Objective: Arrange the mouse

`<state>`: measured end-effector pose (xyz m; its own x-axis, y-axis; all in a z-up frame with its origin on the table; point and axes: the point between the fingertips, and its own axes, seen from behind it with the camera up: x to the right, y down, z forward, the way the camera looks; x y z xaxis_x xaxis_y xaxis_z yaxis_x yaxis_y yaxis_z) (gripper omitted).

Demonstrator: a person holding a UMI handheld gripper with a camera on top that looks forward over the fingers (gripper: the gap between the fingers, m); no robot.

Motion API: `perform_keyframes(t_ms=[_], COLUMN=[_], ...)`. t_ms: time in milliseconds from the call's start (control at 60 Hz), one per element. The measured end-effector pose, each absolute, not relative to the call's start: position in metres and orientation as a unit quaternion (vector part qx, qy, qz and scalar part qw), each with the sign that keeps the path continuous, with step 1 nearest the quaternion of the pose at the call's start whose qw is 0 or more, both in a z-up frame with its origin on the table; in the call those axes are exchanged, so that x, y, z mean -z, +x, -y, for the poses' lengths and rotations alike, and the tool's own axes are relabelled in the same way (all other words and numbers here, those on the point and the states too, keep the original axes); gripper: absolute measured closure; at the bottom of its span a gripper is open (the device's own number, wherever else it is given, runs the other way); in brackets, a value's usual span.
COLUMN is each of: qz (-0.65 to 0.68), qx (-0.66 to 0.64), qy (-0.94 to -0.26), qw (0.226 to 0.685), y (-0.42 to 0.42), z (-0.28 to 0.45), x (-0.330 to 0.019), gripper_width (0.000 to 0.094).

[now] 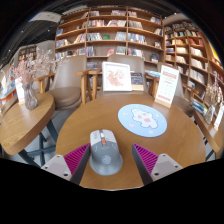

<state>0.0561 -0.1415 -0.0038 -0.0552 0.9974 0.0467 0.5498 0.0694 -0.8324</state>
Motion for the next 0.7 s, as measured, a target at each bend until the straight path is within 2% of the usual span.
perform_keyframes(t_ms=[283, 367, 433, 467, 483, 500, 617, 700], qz=[0.647, 0.649, 0.651, 0.655, 0.658, 0.658, 0.669, 0.667], qx=[-0.316, -0.316, -0.320, -0.325, -0.328, -0.330, -0.312, -0.335], qy=[-0.604, -0.605, -0.605, -0.604, -0.603, -0.603, -0.596, -0.586], qw=[0.343, 0.337, 0.328, 0.318, 0.309, 0.308, 0.316, 0.316], y=[0.032, 0.031, 0.031, 0.031, 0.035, 0.035, 0.036, 0.033], z=[0.134, 0.136, 0.140, 0.146, 0.154, 0.154, 0.150, 0.152], x=[0.010, 0.011, 0.013, 0.014, 0.014, 0.013, 0.007, -0.018], gripper_width=[0.0087, 0.0119, 0.0188, 0.0312, 0.0434, 0.0457, 0.0489, 0.0488])
